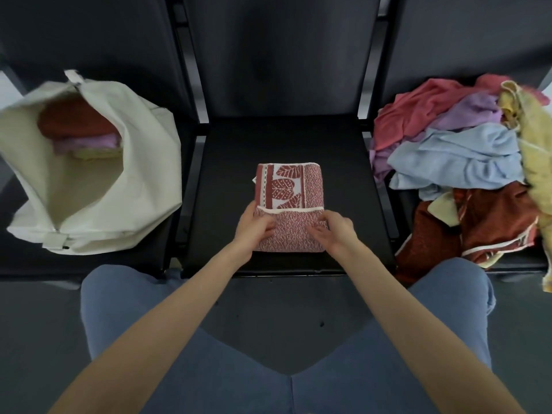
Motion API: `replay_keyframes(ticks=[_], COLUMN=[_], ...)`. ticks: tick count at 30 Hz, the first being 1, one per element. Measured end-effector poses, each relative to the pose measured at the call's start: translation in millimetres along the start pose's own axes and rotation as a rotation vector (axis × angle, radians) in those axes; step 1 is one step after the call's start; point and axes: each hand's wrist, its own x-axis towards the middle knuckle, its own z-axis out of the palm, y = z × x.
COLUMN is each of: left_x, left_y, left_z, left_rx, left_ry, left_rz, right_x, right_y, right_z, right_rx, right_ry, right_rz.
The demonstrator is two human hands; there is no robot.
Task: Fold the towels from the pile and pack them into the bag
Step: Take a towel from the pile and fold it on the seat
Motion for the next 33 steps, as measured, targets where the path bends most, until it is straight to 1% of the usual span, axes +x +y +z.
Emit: replay_keyframes(ticks=[1, 3, 5, 6, 8, 9, 11, 13, 15, 17, 18, 20, 22, 24, 27, 29, 30, 33], left_x=[0, -1, -2, -3, -3, -1, 4, 7, 8, 8, 5, -4, -19, -36, -48, -42, -36, -13], left_y=[-3, -9, -17, -21, -27, -30, -32, -35, -38, -40, -39, -37, -32, -27, -20, -16, -14, -11], left_z=[-3, -12, -21, -26, -33, -36, -40, -43, -44, -44, -43, -42, -41, -40, -43, -43, -41, -36], left_rx=[0.186, 0.587, 0.968, 1.103, 1.239, 1.265, 1.294, 1.329, 1.359, 1.362, 1.354, 1.291, 1.185, 1.047, 0.763, 0.612, 0.549, 0.345], left_ry=[-0.042, -0.102, -0.131, -0.145, -0.185, -0.201, -0.203, -0.187, -0.165, -0.154, -0.159, -0.147, -0.132, -0.129, -0.186, -0.157, -0.119, 0.027], left_rz=[0.117, 0.324, 0.524, 0.597, 0.661, 0.679, 0.737, 0.789, 0.84, 0.886, 0.879, 0.844, 0.753, 0.637, 0.481, 0.41, 0.381, 0.24], right_x=[0, 3, 9, 13, 20, 24, 31, 35, 39, 43, 44, 39, 32, 20, 8, 7, 10, 20], right_y=[4, 13, 18, 19, 21, 22, 26, 29, 35, 37, 37, 31, 28, 25, 16, 11, 11, 11], right_z=[0, -5, -14, -19, -27, -30, -35, -38, -43, -46, -47, -49, -54, -59, -66, -66, -65, -53], right_rx=[-0.189, -0.647, -1.102, -1.316, -1.665, -1.782, -1.941, -2.021, -2.014, -1.947, -1.913, -1.898, -1.792, -1.596, -1.233, -1.007, -0.92, -0.772], right_ry=[-0.013, -0.069, -0.209, -0.284, -0.356, -0.364, -0.344, -0.3, -0.26, -0.246, -0.238, -0.219, -0.218, -0.255, -0.349, -0.379, -0.366, -0.241], right_rz=[-0.097, -0.318, -0.543, -0.645, -0.819, -0.867, -0.891, -0.929, -1.028, -1.135, -1.185, -1.2, -1.165, -1.067, -0.803, -0.648, -0.617, -0.581])
